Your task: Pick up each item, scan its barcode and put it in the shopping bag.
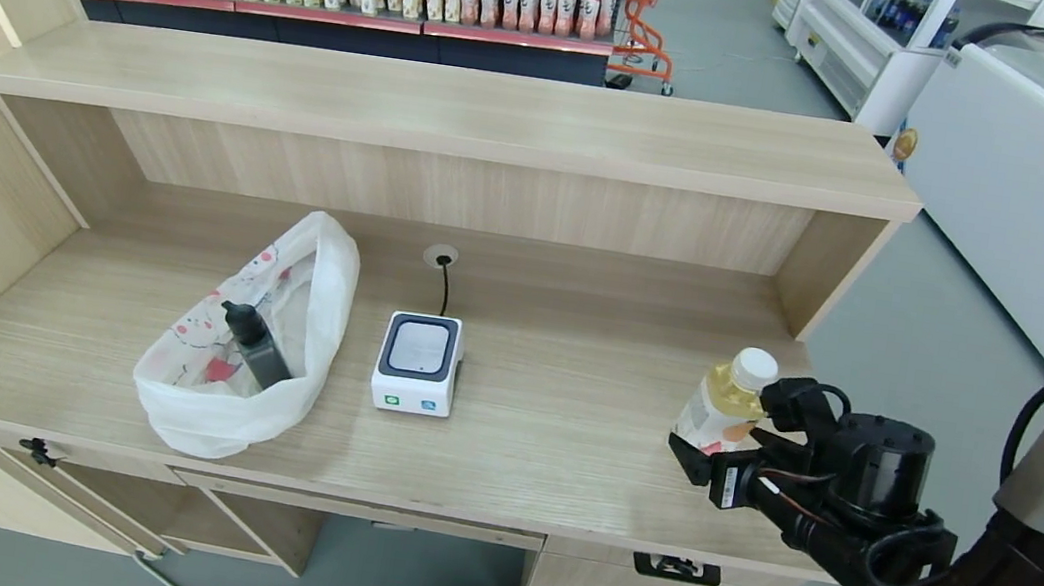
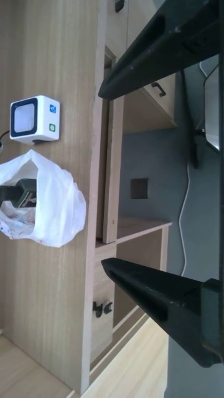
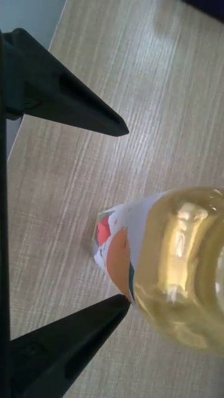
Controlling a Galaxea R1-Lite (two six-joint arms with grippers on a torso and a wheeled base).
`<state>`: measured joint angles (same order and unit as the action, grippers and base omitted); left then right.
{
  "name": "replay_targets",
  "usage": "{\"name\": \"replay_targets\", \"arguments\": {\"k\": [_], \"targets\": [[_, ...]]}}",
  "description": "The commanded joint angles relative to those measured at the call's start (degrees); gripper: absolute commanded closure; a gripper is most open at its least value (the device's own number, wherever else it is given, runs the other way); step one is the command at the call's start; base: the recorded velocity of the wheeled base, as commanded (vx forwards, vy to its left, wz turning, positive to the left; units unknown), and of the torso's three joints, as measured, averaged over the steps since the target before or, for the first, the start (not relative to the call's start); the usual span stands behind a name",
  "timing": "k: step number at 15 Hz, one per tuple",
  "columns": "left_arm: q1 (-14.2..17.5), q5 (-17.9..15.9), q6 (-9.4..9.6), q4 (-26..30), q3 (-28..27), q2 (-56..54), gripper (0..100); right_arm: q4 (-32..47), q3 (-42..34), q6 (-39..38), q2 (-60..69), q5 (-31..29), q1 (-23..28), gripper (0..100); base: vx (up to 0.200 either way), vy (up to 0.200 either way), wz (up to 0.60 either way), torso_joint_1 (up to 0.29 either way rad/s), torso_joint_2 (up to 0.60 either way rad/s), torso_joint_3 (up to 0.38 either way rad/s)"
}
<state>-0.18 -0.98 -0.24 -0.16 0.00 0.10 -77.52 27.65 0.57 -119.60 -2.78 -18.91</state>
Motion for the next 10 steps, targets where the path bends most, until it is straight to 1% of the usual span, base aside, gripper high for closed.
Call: {"name": "replay_targets", "arguments": {"k": [1, 5, 9, 10], "targets": [[0.0, 0.0, -0.02, 0.0, 0.0, 0.0, 0, -0.6, 0.9, 0.2, -1.9, -0.6, -0.3, 0, 0.0, 0.0, 0.0, 0.0, 0.0, 0.0], [0.0, 0.0, -0.02, 0.0, 0.0, 0.0, 0, -1.2, 5.9, 0.2, -4.0, -0.6, -0.3, 0, 0.0, 0.0, 0.0, 0.0, 0.0, 0.0], [0.0, 0.0, -0.02, 0.0, 0.0, 0.0, 0, -1.2, 8.7, 0.4, -6.3, -0.6, -1.0, 0, 0.0, 0.0, 0.0, 0.0, 0.0, 0.0], [0.0, 0.0, -0.02, 0.0, 0.0, 0.0, 0, -1.3, 9.2, 1.6, -6.7, -0.6, -1.0, 0, 0.0, 0.0, 0.0, 0.0, 0.0, 0.0]]}}
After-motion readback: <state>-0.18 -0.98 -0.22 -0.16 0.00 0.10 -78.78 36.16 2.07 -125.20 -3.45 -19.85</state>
